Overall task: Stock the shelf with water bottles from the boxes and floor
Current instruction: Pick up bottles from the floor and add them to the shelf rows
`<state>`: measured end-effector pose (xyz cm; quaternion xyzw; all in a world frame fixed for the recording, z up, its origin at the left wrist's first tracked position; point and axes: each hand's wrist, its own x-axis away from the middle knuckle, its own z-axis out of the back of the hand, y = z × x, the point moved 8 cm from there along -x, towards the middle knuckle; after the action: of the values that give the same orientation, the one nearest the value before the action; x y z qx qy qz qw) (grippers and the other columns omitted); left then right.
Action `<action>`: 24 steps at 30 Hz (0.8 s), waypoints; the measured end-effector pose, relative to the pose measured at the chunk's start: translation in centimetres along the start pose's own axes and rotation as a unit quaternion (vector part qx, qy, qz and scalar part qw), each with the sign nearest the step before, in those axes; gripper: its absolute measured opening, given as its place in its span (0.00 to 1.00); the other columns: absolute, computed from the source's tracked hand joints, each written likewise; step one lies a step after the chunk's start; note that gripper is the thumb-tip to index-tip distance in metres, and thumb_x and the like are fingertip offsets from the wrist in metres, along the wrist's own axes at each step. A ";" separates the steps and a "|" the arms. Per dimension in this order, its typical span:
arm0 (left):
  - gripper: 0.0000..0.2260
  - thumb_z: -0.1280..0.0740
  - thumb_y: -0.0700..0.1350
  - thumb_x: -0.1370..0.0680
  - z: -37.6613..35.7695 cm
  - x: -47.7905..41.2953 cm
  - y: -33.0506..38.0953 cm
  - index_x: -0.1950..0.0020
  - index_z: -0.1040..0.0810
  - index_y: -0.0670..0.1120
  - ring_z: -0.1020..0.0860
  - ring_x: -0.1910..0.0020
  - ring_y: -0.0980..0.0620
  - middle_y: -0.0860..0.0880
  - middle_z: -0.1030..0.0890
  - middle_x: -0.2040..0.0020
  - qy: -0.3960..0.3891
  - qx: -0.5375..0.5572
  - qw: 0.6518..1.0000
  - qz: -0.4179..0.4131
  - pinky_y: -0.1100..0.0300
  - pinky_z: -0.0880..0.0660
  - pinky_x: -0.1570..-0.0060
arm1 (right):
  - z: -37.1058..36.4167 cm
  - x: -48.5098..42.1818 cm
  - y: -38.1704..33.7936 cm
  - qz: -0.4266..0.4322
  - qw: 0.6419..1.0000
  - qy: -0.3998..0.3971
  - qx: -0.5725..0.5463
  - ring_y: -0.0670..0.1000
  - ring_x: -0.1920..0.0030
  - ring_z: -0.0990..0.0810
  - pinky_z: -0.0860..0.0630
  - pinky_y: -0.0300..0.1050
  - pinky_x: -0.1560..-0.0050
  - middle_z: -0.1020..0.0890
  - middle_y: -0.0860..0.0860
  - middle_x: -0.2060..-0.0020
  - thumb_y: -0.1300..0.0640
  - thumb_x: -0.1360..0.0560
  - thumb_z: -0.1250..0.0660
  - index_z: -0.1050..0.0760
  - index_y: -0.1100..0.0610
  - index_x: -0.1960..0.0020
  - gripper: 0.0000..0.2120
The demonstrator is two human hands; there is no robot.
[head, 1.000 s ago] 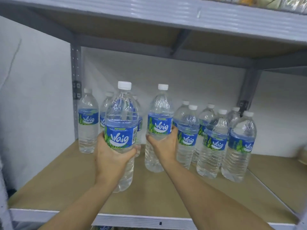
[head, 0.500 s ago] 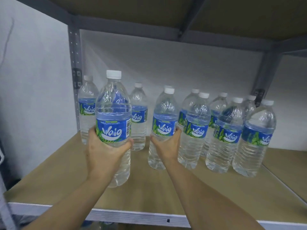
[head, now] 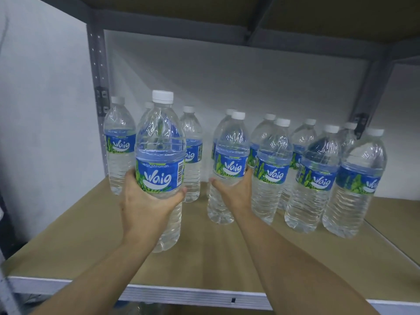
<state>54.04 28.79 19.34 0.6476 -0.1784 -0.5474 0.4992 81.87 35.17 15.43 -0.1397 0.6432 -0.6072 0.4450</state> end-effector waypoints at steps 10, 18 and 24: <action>0.36 0.17 0.51 0.43 -0.7 0.0 0.2 0.40 0.29 0.49 0.22 0.49 0.51 0.54 0.23 0.49 0.007 0.000 1.000 0.003 0.53 0.24 0.46 | -0.7 1.1 0.9 -0.041 0.999 -0.004 0.004 0.50 0.40 0.24 0.25 0.53 0.38 0.26 0.47 0.42 0.36 0.53 0.24 0.35 0.47 0.38 0.46; 0.34 0.18 0.51 0.43 -1.6 -0.1 0.1 0.41 0.29 0.50 0.21 0.49 0.52 0.54 0.21 0.49 0.009 0.008 1.000 0.006 0.55 0.25 0.48 | -1.0 1.2 0.4 -0.027 1.000 -0.006 0.002 0.47 0.43 0.24 0.25 0.49 0.40 0.24 0.46 0.44 0.39 0.51 0.20 0.34 0.49 0.38 0.46; 0.36 0.17 0.51 0.43 -2.1 -0.1 0.4 0.40 0.30 0.50 0.22 0.48 0.51 0.53 0.21 0.47 -0.006 0.004 1.000 -0.012 0.55 0.25 0.46 | -0.8 1.6 1.6 -0.037 0.999 -0.016 -0.005 0.48 0.38 0.27 0.28 0.50 0.37 0.27 0.48 0.39 0.38 0.51 0.23 0.36 0.49 0.31 0.52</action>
<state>56.03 29.63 19.48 0.6486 -0.1757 -0.5564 0.4887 80.91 34.88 13.25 -0.1756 0.6336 -0.6179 0.4313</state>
